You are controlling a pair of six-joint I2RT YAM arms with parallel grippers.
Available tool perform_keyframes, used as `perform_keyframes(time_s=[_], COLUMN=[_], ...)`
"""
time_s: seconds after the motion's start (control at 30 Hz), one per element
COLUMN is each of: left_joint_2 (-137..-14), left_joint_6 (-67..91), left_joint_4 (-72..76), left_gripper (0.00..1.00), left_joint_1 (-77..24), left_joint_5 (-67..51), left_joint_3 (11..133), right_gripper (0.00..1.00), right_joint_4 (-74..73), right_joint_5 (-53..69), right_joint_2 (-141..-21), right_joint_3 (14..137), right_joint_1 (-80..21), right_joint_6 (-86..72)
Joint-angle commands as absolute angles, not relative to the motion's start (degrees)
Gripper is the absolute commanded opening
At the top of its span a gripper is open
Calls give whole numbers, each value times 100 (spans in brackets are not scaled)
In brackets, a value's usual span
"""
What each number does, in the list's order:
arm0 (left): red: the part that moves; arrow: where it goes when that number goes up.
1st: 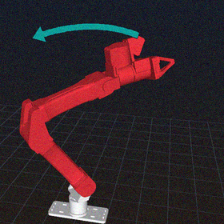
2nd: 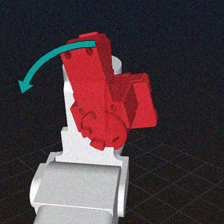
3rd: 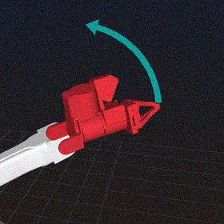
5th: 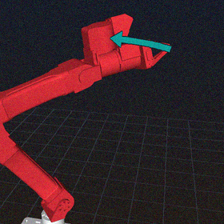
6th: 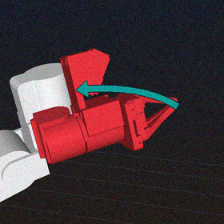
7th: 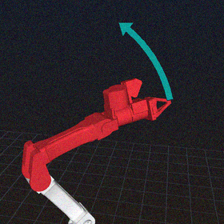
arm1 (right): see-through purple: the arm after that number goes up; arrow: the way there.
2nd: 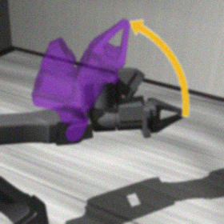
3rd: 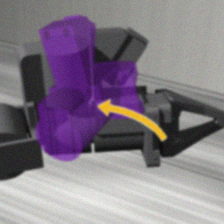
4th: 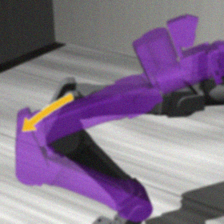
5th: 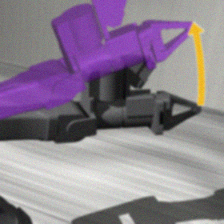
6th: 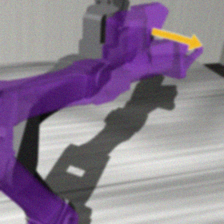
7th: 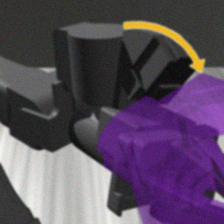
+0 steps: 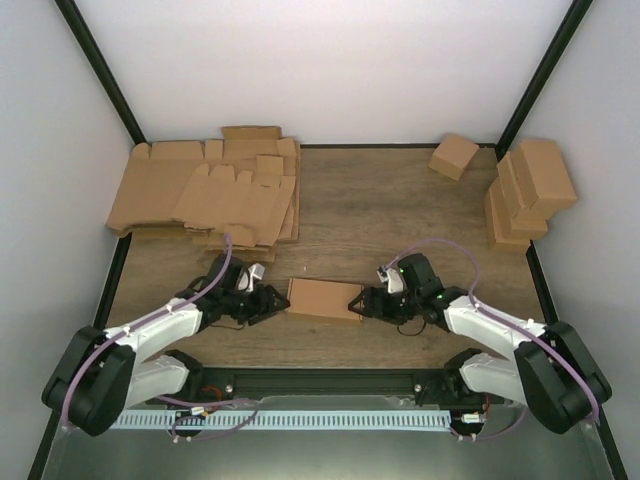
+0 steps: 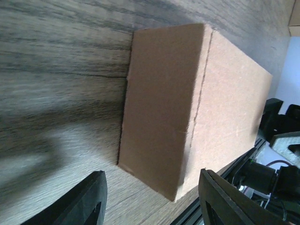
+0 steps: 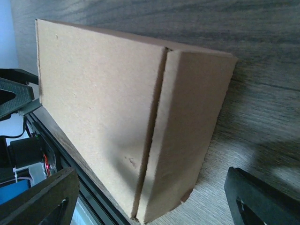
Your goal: Fold the paper box
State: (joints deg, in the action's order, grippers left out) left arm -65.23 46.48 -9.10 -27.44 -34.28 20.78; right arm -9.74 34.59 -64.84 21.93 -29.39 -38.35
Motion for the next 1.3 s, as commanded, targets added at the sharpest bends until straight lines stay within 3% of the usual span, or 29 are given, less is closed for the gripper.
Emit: perform_keyframes(time_s=[0.0,0.17,0.33,0.6,0.83,1.13,1.27], left_joint_2=[-6693,-6933,-7251,-7080,-6971,-6944,-6965], left_joint_6=[4708,4687,4580,4414,4313,4326,4318], left_joint_4=[-235,-69,-245,-898,-1108,-1121,-1084], left_gripper=[55,44,16,14,13,13,13], left_joint_1=[-2839,-2865,-2865,-2865,-2865,-2865,-2865], left_joint_5=[-3677,-3685,-3681,-3224,-3079,-3065,-3067], left_joint_3=[2030,2003,2042,2015,1997,1939,1870], right_gripper=[88,88,89,94,92,74,83], right_joint_4=[-633,-353,-304,-13,346,795,604], right_joint_5=[3685,3887,3951,4667,5069,5229,5086], right_joint_2=[-6617,-6707,-6592,-6162,-6271,-6400,-6516], right_joint_3=[2116,1954,1844,1638,1617,1595,1640], right_joint_1=[-2907,-2898,-2827,-2419,-2375,-2374,-2374], right_joint_6=[-3858,-3916,-4028,-4298,-4675,-5110,-5005])
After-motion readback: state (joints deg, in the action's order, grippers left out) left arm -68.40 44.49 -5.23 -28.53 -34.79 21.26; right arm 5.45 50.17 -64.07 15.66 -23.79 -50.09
